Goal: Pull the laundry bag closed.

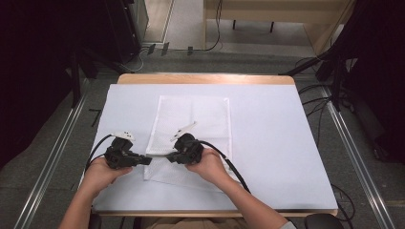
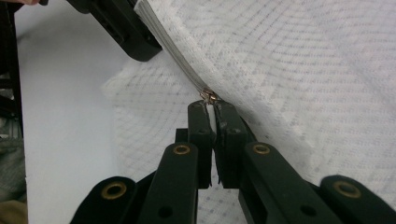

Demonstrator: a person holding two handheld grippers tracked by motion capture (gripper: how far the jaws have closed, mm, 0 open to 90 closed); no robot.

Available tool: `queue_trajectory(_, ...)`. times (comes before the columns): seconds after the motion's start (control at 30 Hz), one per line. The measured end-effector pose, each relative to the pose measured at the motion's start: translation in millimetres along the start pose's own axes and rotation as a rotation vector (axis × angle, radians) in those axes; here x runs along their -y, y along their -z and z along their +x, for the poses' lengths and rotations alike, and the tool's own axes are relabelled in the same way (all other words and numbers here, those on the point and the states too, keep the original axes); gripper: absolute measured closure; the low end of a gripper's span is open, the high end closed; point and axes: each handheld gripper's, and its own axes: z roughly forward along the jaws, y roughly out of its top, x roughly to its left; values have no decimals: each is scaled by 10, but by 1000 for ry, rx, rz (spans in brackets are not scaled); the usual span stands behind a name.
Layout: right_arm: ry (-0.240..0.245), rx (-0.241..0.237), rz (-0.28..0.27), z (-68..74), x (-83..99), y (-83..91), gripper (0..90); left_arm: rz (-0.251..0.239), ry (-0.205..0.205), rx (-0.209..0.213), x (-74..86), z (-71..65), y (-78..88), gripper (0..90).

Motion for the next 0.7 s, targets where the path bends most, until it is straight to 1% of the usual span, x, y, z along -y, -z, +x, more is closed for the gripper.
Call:
queue_trajectory(0.13,-6,0,4,-14,23,26,882,-3,-1,6,0,-5,-1,877)
queue_trajectory(0.23,5,-3,2,-10,36,48,882,-5,0,12,0,-10,-3,877)
queue_trajectory(0.4,7,0,9,-8,53,67,882,-1,1,16,3,-11,6,878)
queue_trajectory(0.47,1,7,17,-28,72,84,882,-4,1,20,7,-7,9,878)
queue_trajectory(0.67,-9,4,23,-38,94,117,883,-8,12,27,13,4,14,878)
queue_trajectory(0.7,-18,6,22,-48,107,133,883,-10,11,28,16,6,17,878)
